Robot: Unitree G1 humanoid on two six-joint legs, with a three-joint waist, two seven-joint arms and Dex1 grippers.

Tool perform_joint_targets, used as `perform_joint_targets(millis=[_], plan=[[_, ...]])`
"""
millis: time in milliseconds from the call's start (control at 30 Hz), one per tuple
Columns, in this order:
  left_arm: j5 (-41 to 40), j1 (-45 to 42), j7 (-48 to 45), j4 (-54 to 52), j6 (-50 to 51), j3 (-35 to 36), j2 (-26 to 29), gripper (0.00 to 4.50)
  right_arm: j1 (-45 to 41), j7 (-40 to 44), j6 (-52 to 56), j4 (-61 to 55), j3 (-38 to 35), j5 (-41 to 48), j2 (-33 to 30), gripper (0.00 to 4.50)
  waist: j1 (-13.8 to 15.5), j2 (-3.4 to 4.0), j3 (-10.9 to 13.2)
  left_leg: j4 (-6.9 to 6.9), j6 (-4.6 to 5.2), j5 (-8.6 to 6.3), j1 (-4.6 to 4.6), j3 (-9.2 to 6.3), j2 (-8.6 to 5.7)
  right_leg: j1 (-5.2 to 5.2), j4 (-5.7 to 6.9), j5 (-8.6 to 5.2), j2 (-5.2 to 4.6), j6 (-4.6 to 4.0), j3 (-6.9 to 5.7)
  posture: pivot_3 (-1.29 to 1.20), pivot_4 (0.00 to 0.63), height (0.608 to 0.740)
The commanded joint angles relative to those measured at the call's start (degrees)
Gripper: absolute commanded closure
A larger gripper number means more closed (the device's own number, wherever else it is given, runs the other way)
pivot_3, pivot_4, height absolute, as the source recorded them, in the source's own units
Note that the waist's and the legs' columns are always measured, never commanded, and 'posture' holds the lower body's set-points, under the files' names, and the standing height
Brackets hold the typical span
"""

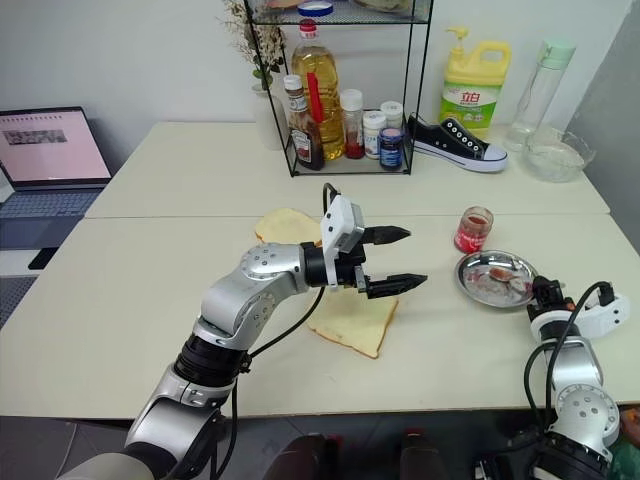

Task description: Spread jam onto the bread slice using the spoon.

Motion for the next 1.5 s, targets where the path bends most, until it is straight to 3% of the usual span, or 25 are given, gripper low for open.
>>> perform_joint_targets(millis=[33, 67, 167, 300, 833, 933, 1067, 1367, 1500], plan=[[-0.39, -0.89, -0.42, -1.63, -0.48, 0.47, 0.05, 0.00, 2.16, 0.12, 0.48, -2.67, 0.18, 0.16, -0.12, 4.42, 0.00, 0.00, 0.00, 0.00, 0.00, 0.00, 0.00, 0.00, 0.00, 0.00, 0.00, 0.00, 0.00, 0.00, 0.00, 0.00, 0.150, 0.740], [-0.39, -0.96, -0.46, -1.55, -0.47, 0.55, 0.15, 0.00, 3.03, 0.30, 0.47, -3.02, 0.24, 0.25, 0.26, 4.42, 0.05, 0.00, 0.00, 0.00, 0.00, 0.00, 0.00, 0.00, 0.00, 0.00, 0.00, 0.00, 0.00, 0.00, 0.00, 0.00, 0.150, 0.740], [-0.44, -0.97, -0.52, -1.53, -0.43, 0.68, 0.36, 0.00, 4.30, 0.00, 0.29, -3.51, 0.45, 0.28, 0.74, 3.67, 0.07, 0.00, 0.00, -0.01, 0.00, 0.00, -0.01, -0.02, 0.00, 0.00, -0.01, 0.00, 0.00, 0.00, -0.01, 0.00, 0.150, 0.740], [-0.59, -0.60, -0.43, -2.06, -0.17, 0.40, 0.40, 0.00, 4.15, -0.17, -0.03, -3.23, 0.25, 0.74, 0.35, 2.31, -0.02, 0.01, 0.00, -0.01, 0.00, 0.00, 0.00, 0.00, 0.01, -0.01, 0.00, 0.00, 0.00, 0.00, 0.00, 0.00, 0.150, 0.740], [-0.35, -0.72, -0.79, -1.78, -0.45, 0.30, 0.67, 0.00, 1.58, 0.07, -1.15, -1.61, -1.30, 2.32, 0.25, 2.31, -0.03, 0.02, 0.01, -0.02, 0.00, 0.00, -0.01, 0.00, 0.00, -0.02, -0.01, 0.00, 0.00, 0.00, 0.01, 0.00, 0.150, 0.740], [-0.09, -0.59, -1.16, -1.49, -0.70, 0.11, 0.97, 0.00, 1.82, 0.35, -1.37, -1.68, -1.34, 2.55, 0.70, 2.93, -0.04, 0.02, 0.01, -0.02, 0.00, 0.00, -0.01, 0.00, 0.01, -0.02, -0.01, 0.00, 0.00, 0.00, 0.00, 0.00, 0.150, 0.740], [0.02, -0.86, -1.43, -0.98, -0.88, 0.45, 1.07, 0.00, 1.82, 0.28, -1.57, -1.96, -1.55, 2.96, 0.75, 4.38, -0.01, 0.02, 0.01, -0.02, 0.00, 0.00, -0.01, -0.01, 0.01, -0.01, -0.02, 0.00, 0.00, 0.00, -0.01, 0.00, 0.150, 0.740], [0.07, -0.80, -1.26, -0.79, -1.18, 0.45, 0.88, 0.00, 1.00, 0.29, -1.94, -2.08, -1.29, 3.52, -0.69, 4.45, -0.03, 0.04, 0.02, -0.02, 0.00, 0.00, 0.01, -0.01, 0.01, 0.01, -0.02, 0.00, 0.00, 0.00, -0.01, 0.00, 0.150, 0.740], [-0.16, -0.83, -1.42, -0.46, -1.41, 1.24, 1.35, 0.00, 0.45, 1.55, 1.15, -5.15, 1.01, 3.25, -4.74, 4.45, -0.03, 0.07, 0.04, -0.02, 0.00, 0.00, 0.00, 0.01, 0.00, 0.00, -0.02, 0.00, 0.00, 0.00, 0.01, 0.00, 0.150, 0.740]])
